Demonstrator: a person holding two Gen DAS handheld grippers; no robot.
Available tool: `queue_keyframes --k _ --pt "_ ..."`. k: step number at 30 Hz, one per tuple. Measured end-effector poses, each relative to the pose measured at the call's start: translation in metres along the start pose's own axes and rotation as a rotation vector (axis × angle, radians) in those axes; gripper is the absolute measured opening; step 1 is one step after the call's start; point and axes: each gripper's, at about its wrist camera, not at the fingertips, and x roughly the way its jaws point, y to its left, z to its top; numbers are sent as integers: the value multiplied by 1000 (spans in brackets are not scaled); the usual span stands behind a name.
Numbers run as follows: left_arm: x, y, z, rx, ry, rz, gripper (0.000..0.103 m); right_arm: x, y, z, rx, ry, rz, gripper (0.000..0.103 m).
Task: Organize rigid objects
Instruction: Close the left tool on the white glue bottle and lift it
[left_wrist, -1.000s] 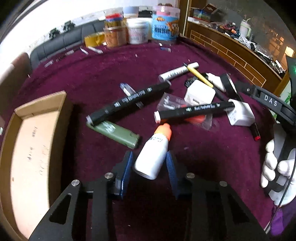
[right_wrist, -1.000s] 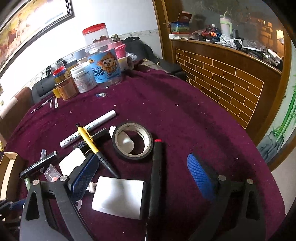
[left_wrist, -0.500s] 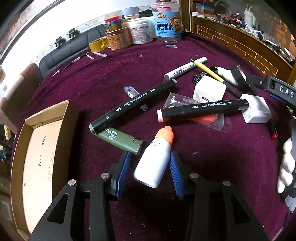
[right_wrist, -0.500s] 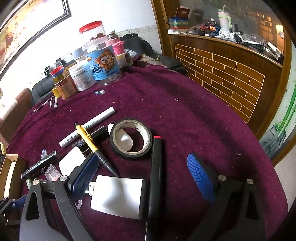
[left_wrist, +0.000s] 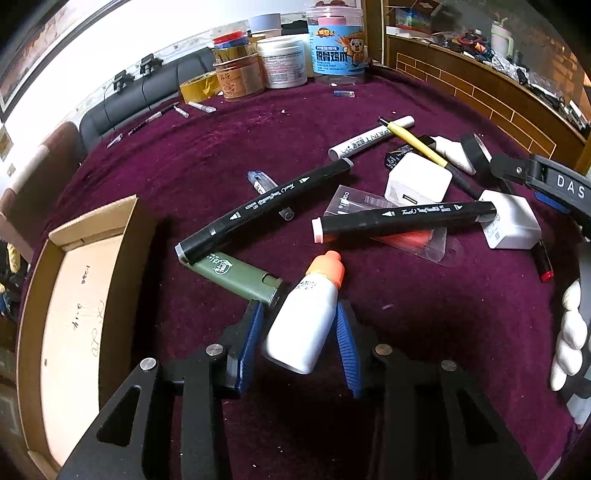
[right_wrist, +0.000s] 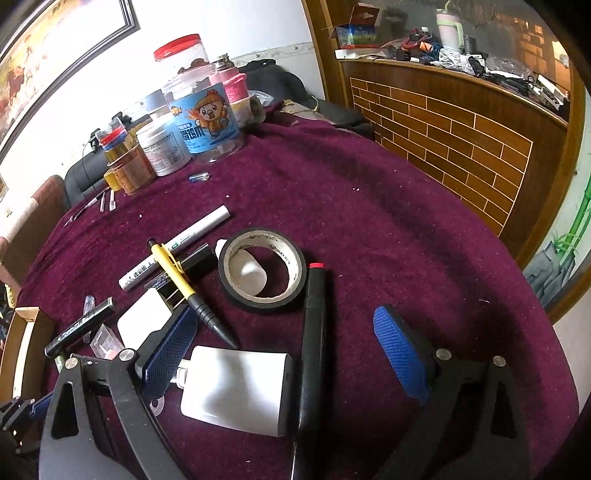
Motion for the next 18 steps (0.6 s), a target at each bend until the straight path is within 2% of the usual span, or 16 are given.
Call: queue_keyframes --k 1,3,9,16,18 --pt "0 2 0 -10 2 -6 37 0 0 0 1 0 1 97" --pt "2 7 0 -28 3 0 48 0 0 0 1 1 0 97" --pt "6 20 -3 -90 -4 -8 67 1 0 0 0 5 2 97" --pt "8 23 -7 -110 -30 -10 74 2 -1 -1 5 12 9 97" --pt "10 26 -8 -124 -37 3 83 3 -1 0 4 15 11 97"
